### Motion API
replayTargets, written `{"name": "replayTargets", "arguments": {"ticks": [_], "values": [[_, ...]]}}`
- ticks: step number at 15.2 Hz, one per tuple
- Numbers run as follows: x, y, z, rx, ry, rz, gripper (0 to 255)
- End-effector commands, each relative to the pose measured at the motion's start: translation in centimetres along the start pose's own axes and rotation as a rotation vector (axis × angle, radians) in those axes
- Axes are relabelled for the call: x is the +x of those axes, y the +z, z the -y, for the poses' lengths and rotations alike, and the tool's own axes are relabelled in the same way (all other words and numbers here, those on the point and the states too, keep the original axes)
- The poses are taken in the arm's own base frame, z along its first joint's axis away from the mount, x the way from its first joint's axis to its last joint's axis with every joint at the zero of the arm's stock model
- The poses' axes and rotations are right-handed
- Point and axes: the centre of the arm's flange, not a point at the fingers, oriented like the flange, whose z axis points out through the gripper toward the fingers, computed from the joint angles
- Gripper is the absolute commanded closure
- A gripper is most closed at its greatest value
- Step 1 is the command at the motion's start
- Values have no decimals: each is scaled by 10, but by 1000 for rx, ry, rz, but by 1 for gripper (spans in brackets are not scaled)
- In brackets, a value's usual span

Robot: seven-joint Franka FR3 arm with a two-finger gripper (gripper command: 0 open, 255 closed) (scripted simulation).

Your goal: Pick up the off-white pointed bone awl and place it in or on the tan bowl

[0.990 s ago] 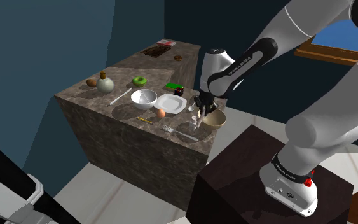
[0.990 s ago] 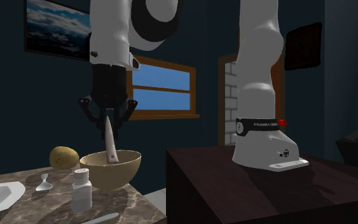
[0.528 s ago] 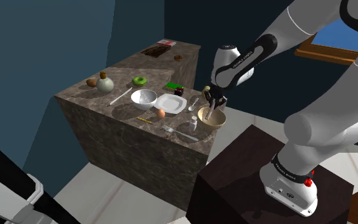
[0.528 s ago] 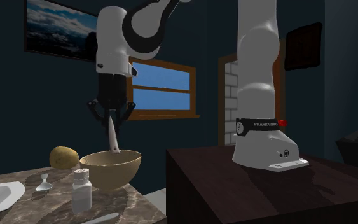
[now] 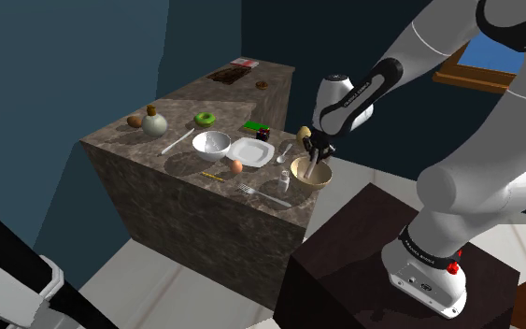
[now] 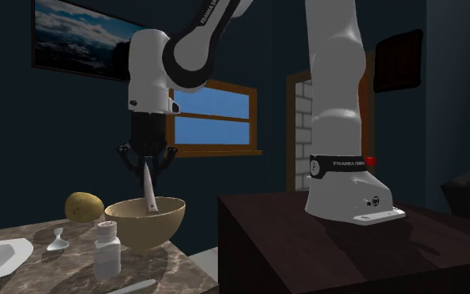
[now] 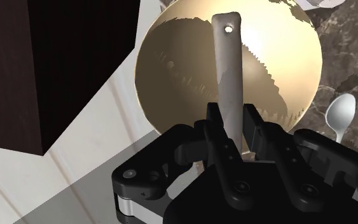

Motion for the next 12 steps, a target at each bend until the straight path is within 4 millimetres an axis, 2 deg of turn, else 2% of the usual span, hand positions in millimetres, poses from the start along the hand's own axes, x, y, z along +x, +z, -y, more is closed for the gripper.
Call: {"name": "replayTargets", "arguments": {"ticks": [1,7,12], "values": [[0,11,0,1,0,0,255],[-3,42,0,1,0,0,255],[-3,42,0,1,0,0,255]]}}
